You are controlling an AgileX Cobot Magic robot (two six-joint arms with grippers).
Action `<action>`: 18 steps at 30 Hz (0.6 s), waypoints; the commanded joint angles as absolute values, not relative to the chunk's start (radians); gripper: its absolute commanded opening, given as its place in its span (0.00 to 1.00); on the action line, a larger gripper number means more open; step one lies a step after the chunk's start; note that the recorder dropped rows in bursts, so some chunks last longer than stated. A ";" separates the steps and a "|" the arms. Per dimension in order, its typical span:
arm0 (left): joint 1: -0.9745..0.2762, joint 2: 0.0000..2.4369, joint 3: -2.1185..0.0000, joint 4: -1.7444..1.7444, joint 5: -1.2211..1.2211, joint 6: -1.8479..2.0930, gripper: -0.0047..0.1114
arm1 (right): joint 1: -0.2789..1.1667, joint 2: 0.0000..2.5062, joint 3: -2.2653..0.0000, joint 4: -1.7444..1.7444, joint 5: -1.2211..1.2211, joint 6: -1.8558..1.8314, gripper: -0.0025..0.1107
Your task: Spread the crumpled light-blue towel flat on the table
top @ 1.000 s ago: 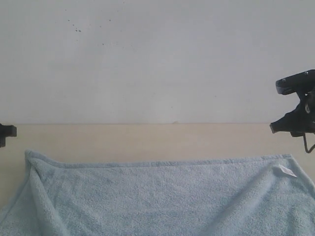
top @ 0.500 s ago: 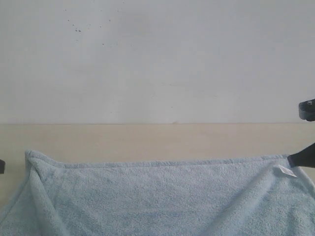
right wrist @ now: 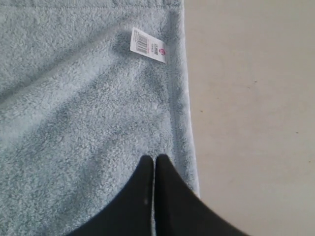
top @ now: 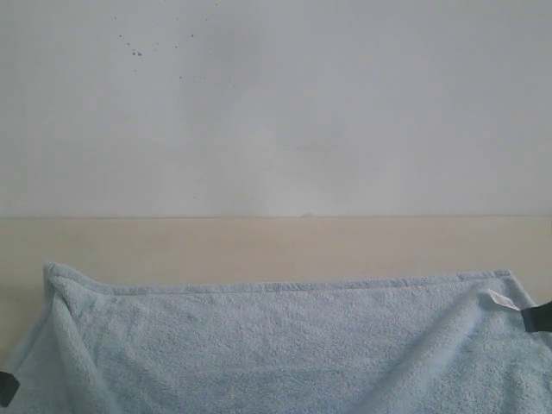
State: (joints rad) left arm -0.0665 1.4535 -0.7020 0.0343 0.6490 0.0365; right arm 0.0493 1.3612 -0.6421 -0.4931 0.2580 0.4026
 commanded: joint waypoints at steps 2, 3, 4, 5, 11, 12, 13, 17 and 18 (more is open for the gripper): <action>-0.071 1.442 -0.692 -0.047 0.719 0.115 0.08 | 0.104 1.348 -0.637 -0.482 0.252 0.389 0.02; -0.071 1.442 -0.690 -0.047 0.725 0.115 0.08 | 0.115 1.348 -0.637 -0.482 0.252 0.387 0.02; -0.071 1.442 -0.680 -0.047 0.725 0.115 0.08 | 0.124 1.348 -0.637 -0.482 0.252 0.383 0.02; -0.071 1.442 -0.670 -0.045 0.715 0.124 0.08 | 0.133 1.348 -0.637 -0.482 0.252 0.383 0.02; -0.071 1.444 -0.621 -0.045 0.670 0.128 0.08 | 0.149 1.348 -0.637 -0.482 0.252 0.381 0.02; -0.071 1.444 -0.619 -0.045 0.670 0.128 0.08 | 0.149 1.348 -0.637 -0.482 0.252 0.381 0.02; -0.071 1.444 -0.619 -0.045 0.670 0.128 0.08 | 0.149 1.348 -0.637 -0.482 0.252 0.381 0.02; -0.071 1.472 -0.617 -0.033 0.656 0.128 0.08 | 0.149 1.348 -0.637 -0.482 0.246 0.381 0.02; -0.071 1.488 -0.617 -0.033 0.652 0.128 0.08 | 0.149 1.348 -0.637 -0.482 0.244 0.381 0.02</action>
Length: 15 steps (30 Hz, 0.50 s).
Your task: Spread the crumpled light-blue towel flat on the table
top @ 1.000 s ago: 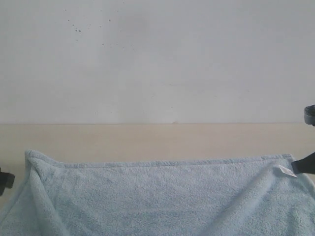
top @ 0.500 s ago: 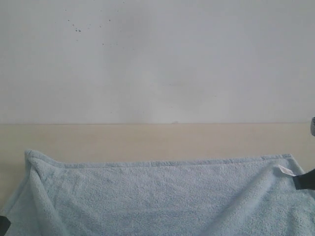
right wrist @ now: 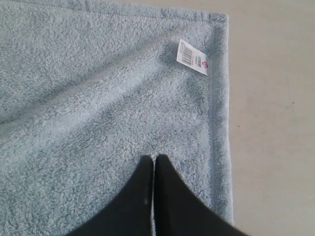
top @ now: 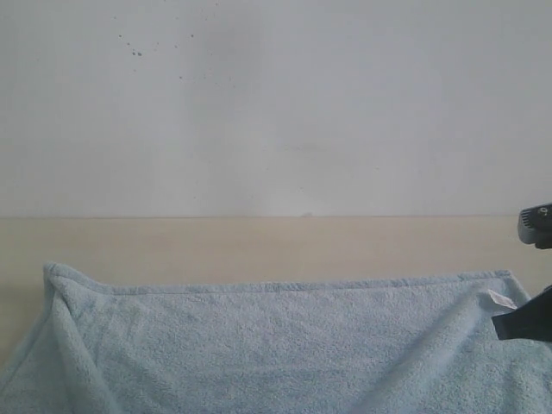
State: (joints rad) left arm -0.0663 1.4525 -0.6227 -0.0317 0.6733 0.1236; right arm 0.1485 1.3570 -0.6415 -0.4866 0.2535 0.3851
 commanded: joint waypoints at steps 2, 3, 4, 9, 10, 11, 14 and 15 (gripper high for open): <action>-0.071 1.518 -0.616 -0.035 0.642 0.128 0.08 | 0.149 1.348 -0.637 -0.482 0.244 0.381 0.02; -0.071 1.533 -0.616 -0.039 0.633 0.128 0.08 | 0.149 1.348 -0.637 -0.482 0.244 0.381 0.02; -0.071 1.546 -0.616 -0.043 0.626 0.128 0.08 | 0.149 1.348 -0.637 -0.482 0.244 0.381 0.02; -0.071 1.567 -0.616 -0.039 0.608 0.128 0.08 | 0.149 1.348 -0.637 -0.482 0.235 0.381 0.02; -0.071 1.570 -0.616 -0.037 0.608 0.128 0.08 | 0.149 1.348 -0.637 -0.482 0.233 0.381 0.02; -0.071 1.578 -0.616 -0.028 0.616 0.128 0.08 | 0.149 1.348 -0.637 -0.482 0.228 0.381 0.02; -0.071 1.605 -0.616 0.000 0.640 0.117 0.08 | 0.149 1.348 -0.637 -0.482 0.221 0.381 0.02; -0.071 1.613 -0.616 0.000 0.647 0.113 0.08 | 0.149 1.348 -0.637 -0.482 0.221 0.381 0.02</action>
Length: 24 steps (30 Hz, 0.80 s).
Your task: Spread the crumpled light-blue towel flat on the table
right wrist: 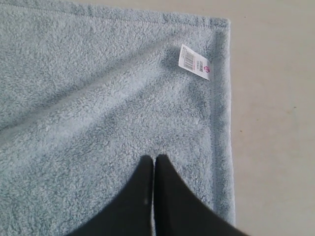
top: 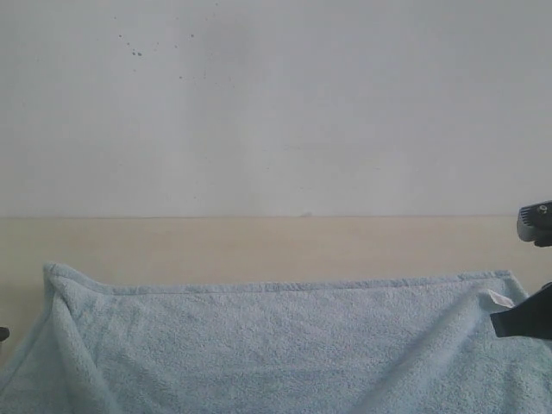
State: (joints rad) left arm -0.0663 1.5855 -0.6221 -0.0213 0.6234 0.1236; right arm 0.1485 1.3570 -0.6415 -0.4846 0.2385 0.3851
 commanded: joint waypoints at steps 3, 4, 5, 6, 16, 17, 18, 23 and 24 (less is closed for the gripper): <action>-0.071 1.639 -0.616 0.038 0.674 0.082 0.08 | 0.149 1.348 -0.637 -0.482 0.221 0.381 0.02; -0.071 1.648 -0.616 0.049 0.682 0.073 0.08 | 0.149 1.348 -0.637 -0.482 0.223 0.381 0.02; -0.071 1.653 -0.616 0.072 0.699 0.060 0.08 | 0.149 1.348 -0.637 -0.482 0.226 0.381 0.02; -0.071 1.660 -0.616 0.100 0.715 0.049 0.08 | 0.149 1.348 -0.637 -0.482 0.228 0.381 0.02; -0.071 1.662 -0.616 0.263 0.888 -0.116 0.08 | 0.149 1.348 -0.637 -0.480 0.217 0.381 0.02; -0.071 1.646 -0.616 0.263 0.864 -0.125 0.08 | 0.149 1.348 -0.637 -0.478 0.214 0.381 0.02; -0.071 1.629 -0.616 0.263 0.843 -0.125 0.08 | 0.149 1.348 -0.637 -0.476 0.212 0.381 0.02; -0.071 1.497 -0.616 0.263 0.738 -0.125 0.08 | 0.149 1.348 -0.637 -0.456 0.199 0.381 0.02; -0.071 1.469 -0.616 0.258 0.721 -0.125 0.08 | 0.149 1.348 -0.637 -0.456 0.195 0.381 0.02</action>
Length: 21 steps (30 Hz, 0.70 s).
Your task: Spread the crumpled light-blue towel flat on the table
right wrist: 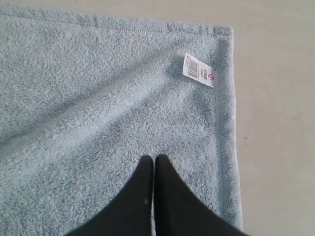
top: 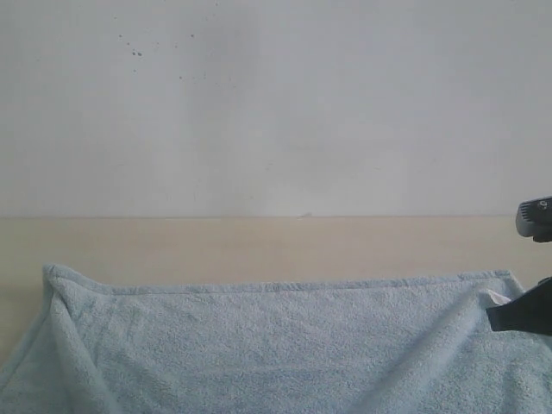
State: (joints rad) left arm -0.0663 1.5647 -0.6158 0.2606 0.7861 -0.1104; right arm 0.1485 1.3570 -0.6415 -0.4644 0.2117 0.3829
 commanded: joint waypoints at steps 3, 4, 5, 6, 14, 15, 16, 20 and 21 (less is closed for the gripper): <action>-0.071 1.407 -0.616 0.240 0.667 -0.125 0.08 | 0.149 1.348 -0.637 -0.456 0.185 0.381 0.02; -0.071 1.398 -0.616 0.223 0.653 -0.125 0.08 | 0.149 1.348 -0.637 -0.456 0.184 0.381 0.02; -0.071 1.391 -0.616 0.196 0.635 -0.105 0.08 | 0.149 1.348 -0.637 -0.456 0.183 0.381 0.02; -0.071 1.391 -0.616 0.163 0.620 -0.068 0.08 | 0.149 1.348 -0.637 -0.456 0.183 0.381 0.02; -0.071 1.485 -0.616 -0.091 0.540 0.204 0.08 | 0.149 1.348 -0.637 -0.456 0.204 0.381 0.02; -0.071 1.504 -0.616 -0.091 0.538 0.212 0.08 | 0.149 1.348 -0.637 -0.456 0.206 0.381 0.02; -0.071 1.520 -0.616 -0.091 0.538 0.216 0.08 | 0.149 1.348 -0.637 -0.456 0.206 0.381 0.02; -0.071 1.588 -0.616 -0.091 0.526 0.219 0.08 | 0.149 1.348 -0.637 -0.456 0.206 0.381 0.02; -0.071 1.604 -0.616 -0.089 0.523 0.219 0.08 | 0.149 1.348 -0.637 -0.456 0.206 0.381 0.02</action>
